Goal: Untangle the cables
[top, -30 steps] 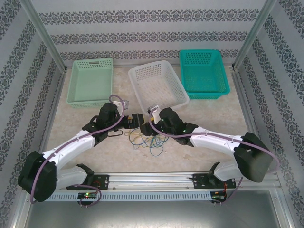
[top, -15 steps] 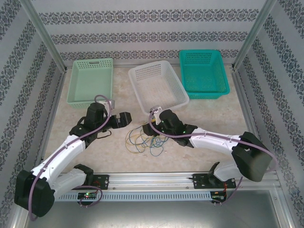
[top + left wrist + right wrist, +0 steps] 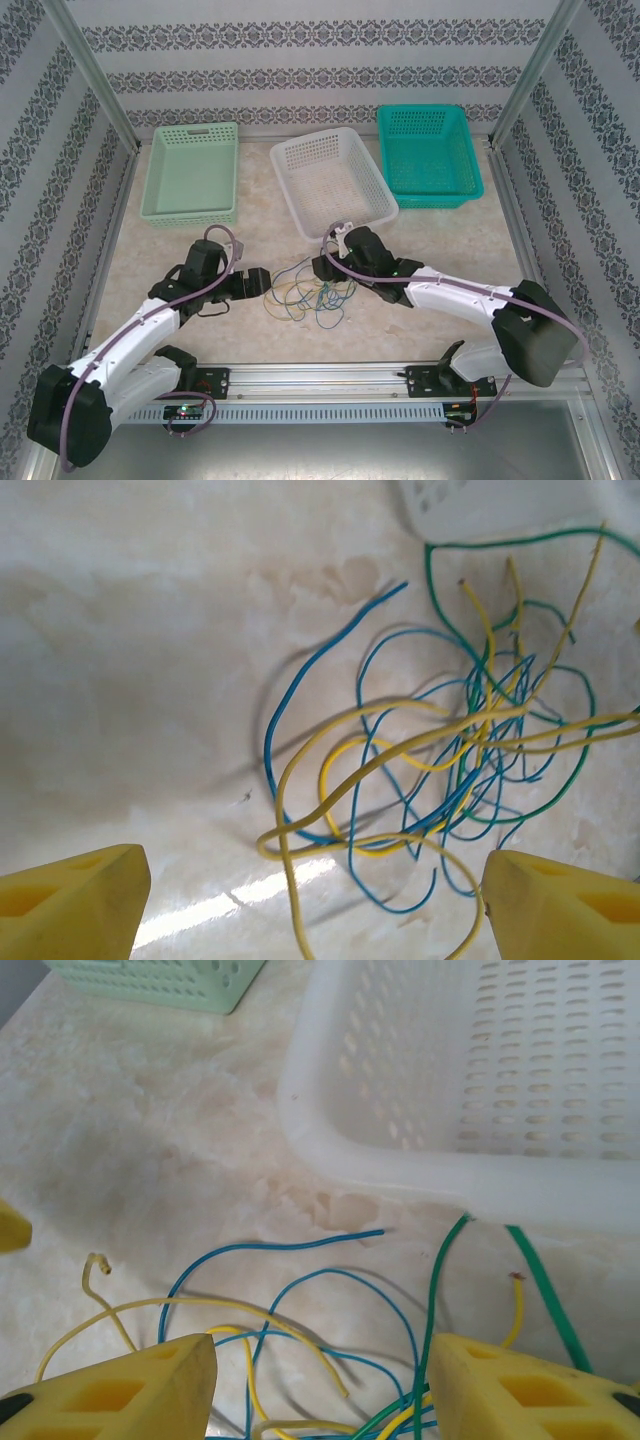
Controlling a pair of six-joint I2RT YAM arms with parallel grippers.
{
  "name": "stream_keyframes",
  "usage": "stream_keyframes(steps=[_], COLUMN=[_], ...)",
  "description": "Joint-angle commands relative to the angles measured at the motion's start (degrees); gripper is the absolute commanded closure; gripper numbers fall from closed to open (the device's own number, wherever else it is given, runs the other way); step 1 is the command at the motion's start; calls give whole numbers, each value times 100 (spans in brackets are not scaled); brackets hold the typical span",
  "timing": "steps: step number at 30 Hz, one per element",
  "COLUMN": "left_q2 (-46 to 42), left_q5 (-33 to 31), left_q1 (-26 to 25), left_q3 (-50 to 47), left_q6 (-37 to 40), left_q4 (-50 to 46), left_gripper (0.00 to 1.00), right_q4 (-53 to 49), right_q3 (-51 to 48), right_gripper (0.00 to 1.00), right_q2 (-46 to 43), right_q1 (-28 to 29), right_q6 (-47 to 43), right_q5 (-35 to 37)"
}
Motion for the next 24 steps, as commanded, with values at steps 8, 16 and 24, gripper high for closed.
stream_keyframes(steps=[8, 16, 24], left_q2=[1517, 2090, 1449], left_q5=[336, 186, -227], left_q1=[-271, -275, -275], left_q3=[462, 665, 790], left_q6=[710, 725, 898], left_q4=[640, 1083, 593], left_gripper=[20, 62, 94], right_q4=[-107, -445, -661], right_q3=[-164, -192, -44], right_gripper=[40, 37, 32], right_q2=[-390, -470, -412], right_q1=[-65, 6, 308], right_q6=[23, -100, -459], right_q5=[182, 329, 447])
